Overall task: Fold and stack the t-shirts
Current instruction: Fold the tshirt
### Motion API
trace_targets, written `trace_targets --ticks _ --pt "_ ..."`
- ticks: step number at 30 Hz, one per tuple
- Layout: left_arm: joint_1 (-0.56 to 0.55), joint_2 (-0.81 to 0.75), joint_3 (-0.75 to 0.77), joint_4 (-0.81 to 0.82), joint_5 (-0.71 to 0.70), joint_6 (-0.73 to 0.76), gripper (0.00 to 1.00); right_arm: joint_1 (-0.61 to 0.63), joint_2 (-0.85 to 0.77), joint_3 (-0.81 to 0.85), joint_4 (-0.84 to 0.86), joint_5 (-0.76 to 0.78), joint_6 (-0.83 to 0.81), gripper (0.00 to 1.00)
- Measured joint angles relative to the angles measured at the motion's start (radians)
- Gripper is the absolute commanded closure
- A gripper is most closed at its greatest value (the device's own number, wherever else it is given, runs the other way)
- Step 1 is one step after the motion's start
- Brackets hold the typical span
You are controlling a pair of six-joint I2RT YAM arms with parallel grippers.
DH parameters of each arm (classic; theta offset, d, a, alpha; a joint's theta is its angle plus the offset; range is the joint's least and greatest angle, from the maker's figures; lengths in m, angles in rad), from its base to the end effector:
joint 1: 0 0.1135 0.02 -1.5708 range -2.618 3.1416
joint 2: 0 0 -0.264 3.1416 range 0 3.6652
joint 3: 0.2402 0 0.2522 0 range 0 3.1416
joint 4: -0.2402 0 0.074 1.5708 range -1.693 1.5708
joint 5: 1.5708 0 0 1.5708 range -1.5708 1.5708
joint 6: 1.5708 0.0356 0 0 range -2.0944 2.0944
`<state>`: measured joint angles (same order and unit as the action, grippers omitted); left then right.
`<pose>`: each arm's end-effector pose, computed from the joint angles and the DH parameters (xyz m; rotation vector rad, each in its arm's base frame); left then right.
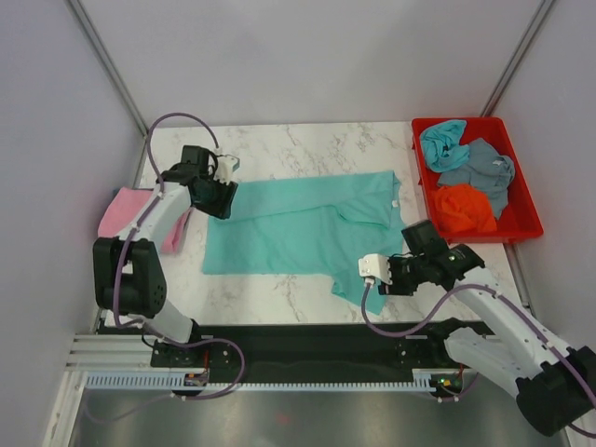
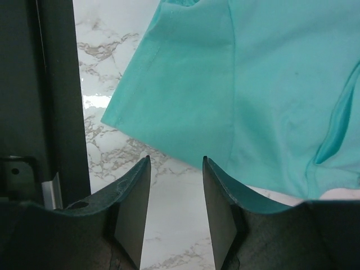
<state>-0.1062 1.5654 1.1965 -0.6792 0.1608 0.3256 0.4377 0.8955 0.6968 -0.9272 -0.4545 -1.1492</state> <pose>0.3207 -0.0399 0.2506 0.6123 2.5298 -0.1322 0.1316 0.0788 0.2344 -1.9115 1.6938 0.3519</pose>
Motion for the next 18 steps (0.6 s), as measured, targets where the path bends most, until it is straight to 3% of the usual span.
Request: trace_targets --ticks 3,7,18 --pt "-0.004 0.066 0.045 0.000 0.000 0.000 0.43 0.007 0.084 -0.008 0.060 0.002 0.075 0.50" --pt "-0.009 0.182 0.113 0.002 0.001 0.000 0.43 0.008 0.312 0.033 0.199 0.024 0.230 0.51" --pt "-0.009 0.440 0.323 -0.066 0.003 -0.050 0.45 -0.073 0.710 0.300 0.542 0.023 0.719 0.49"
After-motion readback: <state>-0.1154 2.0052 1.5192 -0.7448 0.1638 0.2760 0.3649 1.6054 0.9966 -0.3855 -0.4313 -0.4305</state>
